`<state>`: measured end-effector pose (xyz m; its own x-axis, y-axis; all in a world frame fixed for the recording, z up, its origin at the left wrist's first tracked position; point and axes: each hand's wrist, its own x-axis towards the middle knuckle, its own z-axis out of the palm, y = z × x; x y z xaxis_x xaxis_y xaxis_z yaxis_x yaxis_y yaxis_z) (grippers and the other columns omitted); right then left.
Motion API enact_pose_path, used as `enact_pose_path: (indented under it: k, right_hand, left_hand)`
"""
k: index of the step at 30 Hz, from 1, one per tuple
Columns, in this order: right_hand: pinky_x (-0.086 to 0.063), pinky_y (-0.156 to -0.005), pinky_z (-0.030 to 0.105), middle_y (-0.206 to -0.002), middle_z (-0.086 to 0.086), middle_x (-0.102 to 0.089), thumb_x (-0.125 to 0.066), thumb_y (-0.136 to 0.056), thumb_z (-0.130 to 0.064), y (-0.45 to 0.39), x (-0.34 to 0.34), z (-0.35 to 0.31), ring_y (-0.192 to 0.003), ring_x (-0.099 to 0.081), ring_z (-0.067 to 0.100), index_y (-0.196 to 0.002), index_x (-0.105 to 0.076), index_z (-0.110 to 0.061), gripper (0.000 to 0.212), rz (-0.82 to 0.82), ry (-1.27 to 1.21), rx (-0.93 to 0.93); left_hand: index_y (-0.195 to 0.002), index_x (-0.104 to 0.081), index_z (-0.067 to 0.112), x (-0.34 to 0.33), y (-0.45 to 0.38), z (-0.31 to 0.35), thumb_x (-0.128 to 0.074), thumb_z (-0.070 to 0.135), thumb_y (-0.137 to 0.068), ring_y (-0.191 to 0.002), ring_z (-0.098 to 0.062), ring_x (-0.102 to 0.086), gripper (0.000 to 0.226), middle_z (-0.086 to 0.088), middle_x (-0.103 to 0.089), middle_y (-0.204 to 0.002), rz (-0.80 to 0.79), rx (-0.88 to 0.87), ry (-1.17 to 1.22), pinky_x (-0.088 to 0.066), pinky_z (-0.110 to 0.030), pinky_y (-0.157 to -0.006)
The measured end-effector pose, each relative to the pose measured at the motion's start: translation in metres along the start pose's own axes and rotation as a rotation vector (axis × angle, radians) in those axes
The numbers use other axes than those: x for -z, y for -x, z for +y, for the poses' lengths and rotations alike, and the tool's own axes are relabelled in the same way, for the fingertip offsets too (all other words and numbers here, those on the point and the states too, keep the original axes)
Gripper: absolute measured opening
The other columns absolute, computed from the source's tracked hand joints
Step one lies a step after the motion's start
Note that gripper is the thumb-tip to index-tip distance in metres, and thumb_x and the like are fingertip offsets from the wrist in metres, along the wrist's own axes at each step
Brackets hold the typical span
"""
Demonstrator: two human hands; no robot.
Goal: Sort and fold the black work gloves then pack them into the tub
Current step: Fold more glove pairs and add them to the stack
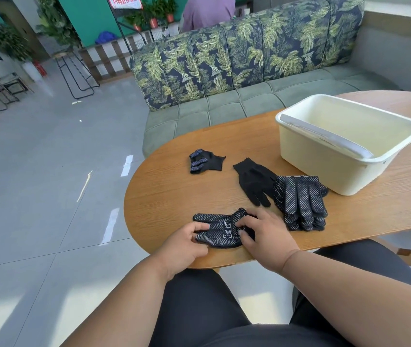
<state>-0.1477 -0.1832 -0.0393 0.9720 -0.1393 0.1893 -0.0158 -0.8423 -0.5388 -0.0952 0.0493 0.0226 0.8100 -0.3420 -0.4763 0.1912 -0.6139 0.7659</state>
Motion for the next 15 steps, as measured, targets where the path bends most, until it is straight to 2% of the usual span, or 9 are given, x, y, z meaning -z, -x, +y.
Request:
enact_pose_path:
  k: [2,4,8,10,13,15]
  right_hand:
    - [-0.037,-0.114,0.042,-0.136,-0.002,-0.061,-0.065,-0.093,-0.041,0.0,0.0,0.0,-0.13,-0.051,0.023,-0.114,-0.075,-0.036,0.024,0.001,0.005,0.001]
    - [-0.037,-0.114,0.043,-0.135,-0.002,-0.061,-0.064,-0.092,-0.041,0.0,-0.001,0.001,-0.13,-0.051,0.024,-0.114,-0.075,-0.036,0.024,-0.002,0.003,0.002]
    - [-0.04,-0.113,0.045,-0.134,-0.002,-0.061,-0.063,-0.092,-0.042,0.0,-0.002,0.002,-0.129,-0.052,0.024,-0.113,-0.074,-0.037,0.025,-0.001,0.002,0.005]
    - [-0.041,-0.111,0.044,-0.133,-0.002,-0.062,-0.065,-0.091,-0.041,-0.001,-0.003,0.002,-0.127,-0.053,0.025,-0.112,-0.075,-0.036,0.024,-0.001,0.005,0.003]
    - [-0.042,-0.109,0.045,-0.13,0.0,-0.064,-0.067,-0.089,-0.04,-0.001,-0.005,0.003,-0.124,-0.055,0.027,-0.11,-0.076,-0.035,0.024,0.012,0.006,0.003]
    - [-0.043,-0.108,0.045,-0.129,0.0,-0.065,-0.066,-0.089,-0.04,-0.001,-0.005,0.003,-0.124,-0.056,0.027,-0.11,-0.076,-0.034,0.024,0.012,0.004,0.003]
  left_hand:
    - [-0.121,-0.07,0.035,0.003,-0.002,0.0,-0.07,0.002,-0.086,-0.102,-0.014,-0.073,0.048,-0.005,-0.074,-0.112,0.005,-0.016,-0.091,-0.056,-0.03,-0.096]
    - [-0.111,-0.075,0.036,0.005,-0.006,0.002,-0.075,0.01,-0.089,-0.091,-0.013,-0.07,0.034,-0.002,-0.071,-0.105,0.05,-0.033,-0.182,-0.056,-0.029,-0.086]
    - [-0.104,-0.078,0.035,0.003,-0.012,0.008,-0.077,0.025,-0.093,-0.083,-0.003,-0.062,0.015,0.006,-0.068,-0.096,0.078,-0.097,-0.207,-0.046,-0.015,-0.074]
    - [-0.099,-0.078,0.034,0.001,-0.017,0.009,-0.075,0.029,-0.094,-0.077,-0.004,-0.062,0.008,0.005,-0.071,-0.089,0.08,-0.119,-0.202,-0.05,-0.022,-0.078]
    - [-0.097,-0.078,0.028,-0.003,-0.022,0.014,-0.07,0.035,-0.094,-0.082,-0.019,-0.071,0.011,0.001,-0.078,-0.091,0.086,-0.139,-0.219,-0.056,-0.042,-0.088]
    - [-0.094,-0.076,0.025,-0.006,-0.026,0.016,-0.07,0.034,-0.095,-0.072,-0.016,-0.066,0.011,0.001,-0.075,-0.082,0.111,-0.148,-0.224,-0.055,-0.042,-0.083]
